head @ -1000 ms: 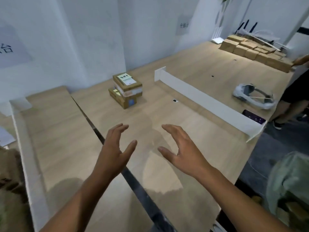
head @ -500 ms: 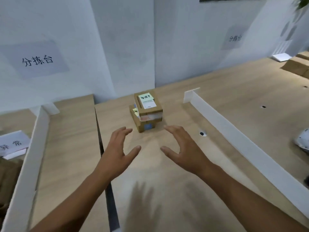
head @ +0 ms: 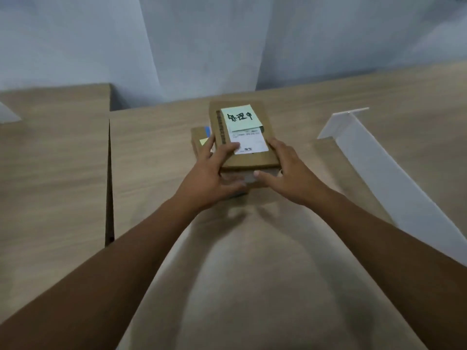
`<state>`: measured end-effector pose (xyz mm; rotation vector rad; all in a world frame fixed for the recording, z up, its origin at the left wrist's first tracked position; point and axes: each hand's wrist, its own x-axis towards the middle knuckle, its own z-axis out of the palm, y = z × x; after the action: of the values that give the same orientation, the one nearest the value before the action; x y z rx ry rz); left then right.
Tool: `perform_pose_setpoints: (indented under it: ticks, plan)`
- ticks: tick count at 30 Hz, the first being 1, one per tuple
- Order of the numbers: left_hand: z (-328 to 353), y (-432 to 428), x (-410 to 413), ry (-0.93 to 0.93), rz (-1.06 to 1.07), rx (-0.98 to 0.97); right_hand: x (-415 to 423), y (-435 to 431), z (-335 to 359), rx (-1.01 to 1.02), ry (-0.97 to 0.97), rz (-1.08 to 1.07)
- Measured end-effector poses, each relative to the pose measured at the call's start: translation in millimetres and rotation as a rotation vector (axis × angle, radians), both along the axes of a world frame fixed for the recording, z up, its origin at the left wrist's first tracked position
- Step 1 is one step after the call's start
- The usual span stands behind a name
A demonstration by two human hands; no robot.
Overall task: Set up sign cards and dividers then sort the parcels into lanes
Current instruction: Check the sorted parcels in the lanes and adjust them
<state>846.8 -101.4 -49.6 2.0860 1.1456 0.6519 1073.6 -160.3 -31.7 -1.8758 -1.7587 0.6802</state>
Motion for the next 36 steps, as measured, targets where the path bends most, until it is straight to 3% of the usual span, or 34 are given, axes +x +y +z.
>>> perform_pose_setpoints:
  ticks: [4, 9, 15, 19, 27, 36]
  plan:
    - [-19, 1, 3, -0.112, 0.054, 0.052, -4, 3, -21, 0.118, -0.015, 0.025]
    - [20, -39, -20, -0.164, -0.011, 0.123, -23, -39, 13, 0.26, 0.018, 0.016]
    - [110, -151, -73, -0.177, -0.054, 0.257, -63, -148, 99, 0.35, 0.111, 0.057]
    - [156, -250, -115, -0.165, -0.028, 0.325, -103, -234, 145, 0.38, 0.064, 0.148]
    - [206, -445, -240, -0.145, 0.158, 0.411, -226, -381, 192, 0.451, 0.071, 0.371]
    - [236, -574, -431, -0.076, 0.482, 0.465, -431, -442, 226, 0.445, 0.188, 0.672]
